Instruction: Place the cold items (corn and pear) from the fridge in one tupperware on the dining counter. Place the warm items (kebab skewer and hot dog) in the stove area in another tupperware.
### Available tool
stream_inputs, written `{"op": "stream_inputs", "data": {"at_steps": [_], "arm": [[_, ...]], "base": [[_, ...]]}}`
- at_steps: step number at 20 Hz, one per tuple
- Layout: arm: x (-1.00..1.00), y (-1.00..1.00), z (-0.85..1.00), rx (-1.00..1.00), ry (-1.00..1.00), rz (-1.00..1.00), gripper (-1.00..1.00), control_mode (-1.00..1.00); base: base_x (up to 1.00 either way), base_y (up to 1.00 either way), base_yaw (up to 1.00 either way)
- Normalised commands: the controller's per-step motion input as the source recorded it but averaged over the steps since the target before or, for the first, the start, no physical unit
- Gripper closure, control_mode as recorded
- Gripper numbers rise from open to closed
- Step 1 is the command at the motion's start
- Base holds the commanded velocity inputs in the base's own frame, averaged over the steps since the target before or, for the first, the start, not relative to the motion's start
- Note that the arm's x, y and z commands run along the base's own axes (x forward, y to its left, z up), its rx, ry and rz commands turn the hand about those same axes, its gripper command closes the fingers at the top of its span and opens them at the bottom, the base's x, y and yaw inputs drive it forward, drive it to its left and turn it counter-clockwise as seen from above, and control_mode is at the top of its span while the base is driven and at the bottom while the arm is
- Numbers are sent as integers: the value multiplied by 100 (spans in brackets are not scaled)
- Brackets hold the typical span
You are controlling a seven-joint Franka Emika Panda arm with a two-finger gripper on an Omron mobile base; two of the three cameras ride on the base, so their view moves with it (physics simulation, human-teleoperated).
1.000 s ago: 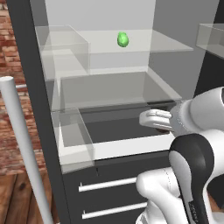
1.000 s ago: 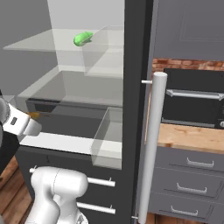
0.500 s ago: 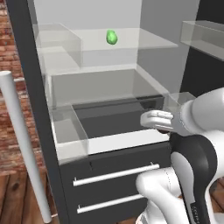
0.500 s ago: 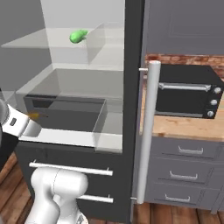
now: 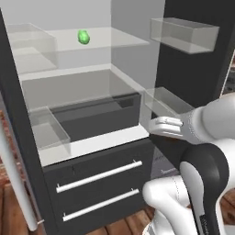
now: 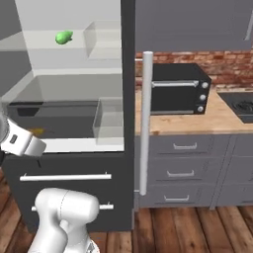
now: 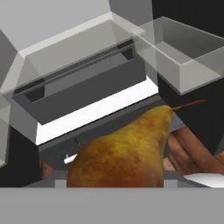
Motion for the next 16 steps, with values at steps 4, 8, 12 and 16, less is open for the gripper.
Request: {"op": "stream_inputs", "data": {"at_steps": [4, 8, 12, 16], "arm": [[0, 0, 0, 0, 0, 0, 100, 100], [0, 0, 0, 0, 0, 0, 100, 100], [0, 0, 0, 0, 0, 0, 100, 100], [0, 0, 0, 0, 0, 0, 100, 100]], "base": [[-76, 21, -66], [-57, 33, -61], [-1, 70, -69], [-8, 90, -86]]}}
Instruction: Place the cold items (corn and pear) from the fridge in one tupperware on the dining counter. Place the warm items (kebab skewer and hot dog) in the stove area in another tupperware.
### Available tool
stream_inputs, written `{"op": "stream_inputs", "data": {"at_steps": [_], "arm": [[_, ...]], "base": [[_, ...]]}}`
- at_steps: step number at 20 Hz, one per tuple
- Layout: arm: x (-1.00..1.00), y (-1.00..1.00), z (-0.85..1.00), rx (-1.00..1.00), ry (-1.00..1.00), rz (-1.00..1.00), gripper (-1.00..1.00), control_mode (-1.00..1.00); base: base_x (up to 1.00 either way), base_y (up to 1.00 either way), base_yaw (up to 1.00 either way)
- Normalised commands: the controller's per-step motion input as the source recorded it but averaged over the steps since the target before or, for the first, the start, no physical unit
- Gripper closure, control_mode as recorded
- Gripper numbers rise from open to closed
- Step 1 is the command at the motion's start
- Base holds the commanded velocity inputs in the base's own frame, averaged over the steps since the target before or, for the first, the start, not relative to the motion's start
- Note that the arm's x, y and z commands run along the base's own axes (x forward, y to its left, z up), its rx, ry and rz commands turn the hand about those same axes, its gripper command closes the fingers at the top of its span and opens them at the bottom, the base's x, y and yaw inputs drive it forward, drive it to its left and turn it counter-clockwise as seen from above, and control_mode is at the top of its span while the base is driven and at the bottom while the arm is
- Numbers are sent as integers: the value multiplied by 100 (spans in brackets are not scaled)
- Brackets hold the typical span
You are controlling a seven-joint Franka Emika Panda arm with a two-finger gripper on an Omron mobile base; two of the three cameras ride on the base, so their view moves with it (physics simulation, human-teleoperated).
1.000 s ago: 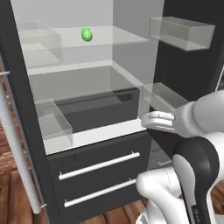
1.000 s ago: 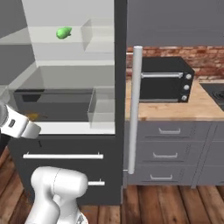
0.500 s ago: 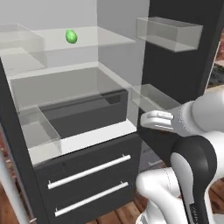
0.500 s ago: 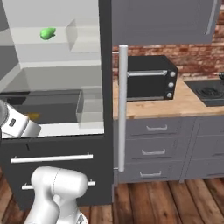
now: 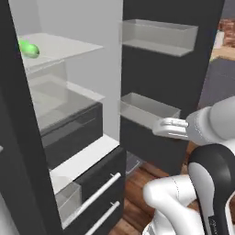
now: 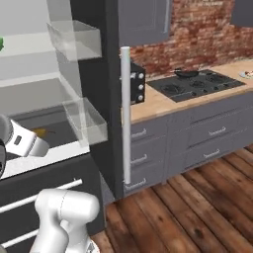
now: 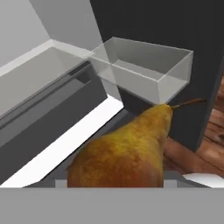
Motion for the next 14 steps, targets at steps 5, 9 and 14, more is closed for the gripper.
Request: {"op": "stream_inputs", "data": {"at_steps": [5, 9, 14], "arm": [[0, 0, 0, 0, 0, 0, 100, 100], [0, 0, 0, 0, 0, 0, 100, 100], [0, 0, 0, 0, 0, 0, 100, 100]], "base": [[-64, 58, -45], [-50, -2, -96], [-36, -8, -100]]}}
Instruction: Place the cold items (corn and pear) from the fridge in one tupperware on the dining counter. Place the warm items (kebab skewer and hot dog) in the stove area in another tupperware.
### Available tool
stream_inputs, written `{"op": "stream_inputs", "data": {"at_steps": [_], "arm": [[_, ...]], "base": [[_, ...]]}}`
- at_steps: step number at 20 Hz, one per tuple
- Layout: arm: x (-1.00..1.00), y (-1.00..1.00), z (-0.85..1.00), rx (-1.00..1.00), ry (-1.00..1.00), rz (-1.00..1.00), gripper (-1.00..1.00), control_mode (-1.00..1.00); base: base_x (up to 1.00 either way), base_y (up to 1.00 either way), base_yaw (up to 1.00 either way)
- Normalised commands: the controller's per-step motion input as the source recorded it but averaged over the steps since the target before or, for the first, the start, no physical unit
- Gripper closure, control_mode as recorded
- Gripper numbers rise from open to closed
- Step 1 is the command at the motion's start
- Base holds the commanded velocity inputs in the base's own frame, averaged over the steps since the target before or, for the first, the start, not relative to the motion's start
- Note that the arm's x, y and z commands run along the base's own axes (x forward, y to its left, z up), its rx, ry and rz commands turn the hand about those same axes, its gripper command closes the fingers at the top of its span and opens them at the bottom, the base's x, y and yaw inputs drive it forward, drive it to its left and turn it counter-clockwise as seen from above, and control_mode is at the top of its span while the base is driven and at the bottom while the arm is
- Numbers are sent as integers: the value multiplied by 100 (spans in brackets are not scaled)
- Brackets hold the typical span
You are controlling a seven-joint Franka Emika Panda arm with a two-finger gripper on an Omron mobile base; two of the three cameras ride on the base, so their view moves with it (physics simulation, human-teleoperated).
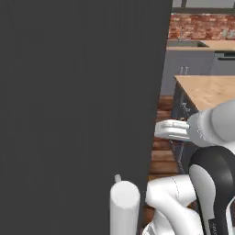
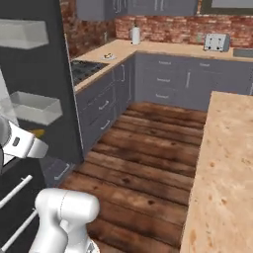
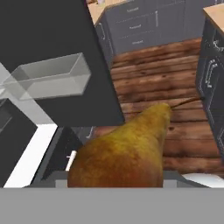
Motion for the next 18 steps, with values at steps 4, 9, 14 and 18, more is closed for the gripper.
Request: {"op": "stream_inputs", "data": {"at_steps": [4, 9, 14, 18], "arm": [[0, 0, 0, 0, 0, 0, 100, 100], [0, 0, 0, 0, 0, 0, 100, 100], [0, 0, 0, 0, 0, 0, 100, 100], [0, 0, 0, 0, 0, 0, 100, 100]], "base": [[-47, -11, -100], [-34, -24, -76], [-4, -58, -27], [-33, -81, -10]]}}
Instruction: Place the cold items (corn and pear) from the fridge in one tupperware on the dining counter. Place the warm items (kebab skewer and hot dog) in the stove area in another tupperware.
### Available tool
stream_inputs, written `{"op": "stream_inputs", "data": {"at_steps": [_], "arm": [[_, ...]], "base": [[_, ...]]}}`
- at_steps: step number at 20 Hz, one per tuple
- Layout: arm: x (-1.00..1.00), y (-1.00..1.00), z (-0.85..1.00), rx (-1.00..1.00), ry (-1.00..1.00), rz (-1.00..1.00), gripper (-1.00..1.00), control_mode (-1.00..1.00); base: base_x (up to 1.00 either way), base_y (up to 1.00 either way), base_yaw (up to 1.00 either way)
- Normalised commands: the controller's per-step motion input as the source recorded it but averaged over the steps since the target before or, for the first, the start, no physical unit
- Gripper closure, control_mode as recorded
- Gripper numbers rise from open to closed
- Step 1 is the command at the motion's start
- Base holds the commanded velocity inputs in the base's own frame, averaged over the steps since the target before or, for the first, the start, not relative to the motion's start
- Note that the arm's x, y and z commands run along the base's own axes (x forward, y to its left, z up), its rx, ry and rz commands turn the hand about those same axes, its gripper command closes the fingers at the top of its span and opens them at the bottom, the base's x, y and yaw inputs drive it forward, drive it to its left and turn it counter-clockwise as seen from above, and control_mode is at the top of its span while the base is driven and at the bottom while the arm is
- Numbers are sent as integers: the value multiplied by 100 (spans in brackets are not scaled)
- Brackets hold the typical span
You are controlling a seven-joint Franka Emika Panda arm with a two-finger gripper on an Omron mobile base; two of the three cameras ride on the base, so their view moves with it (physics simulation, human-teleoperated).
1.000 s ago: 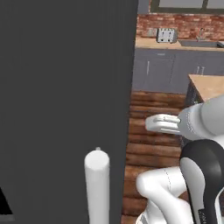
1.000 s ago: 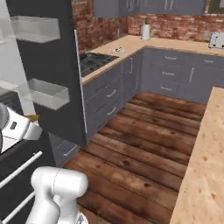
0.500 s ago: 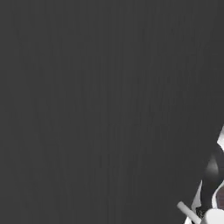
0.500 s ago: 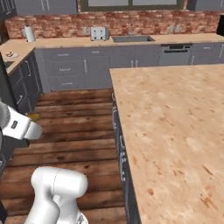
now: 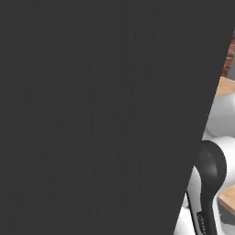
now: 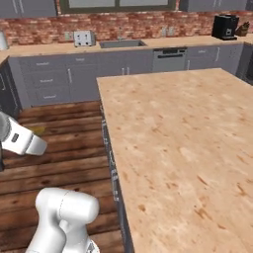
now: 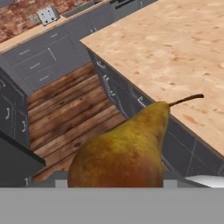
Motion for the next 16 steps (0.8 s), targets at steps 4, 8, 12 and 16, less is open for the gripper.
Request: {"op": "stream_inputs", "data": {"at_steps": [4, 8, 12, 16], "arm": [[0, 0, 0, 0, 0, 0, 100, 100], [0, 0, 0, 0, 0, 0, 100, 100], [0, 0, 0, 0, 0, 0, 100, 100], [0, 0, 0, 0, 0, 0, 100, 100]], "base": [[-91, -53, -12], [-51, 1, -38], [55, 6, -43], [11, -8, -80]]}}
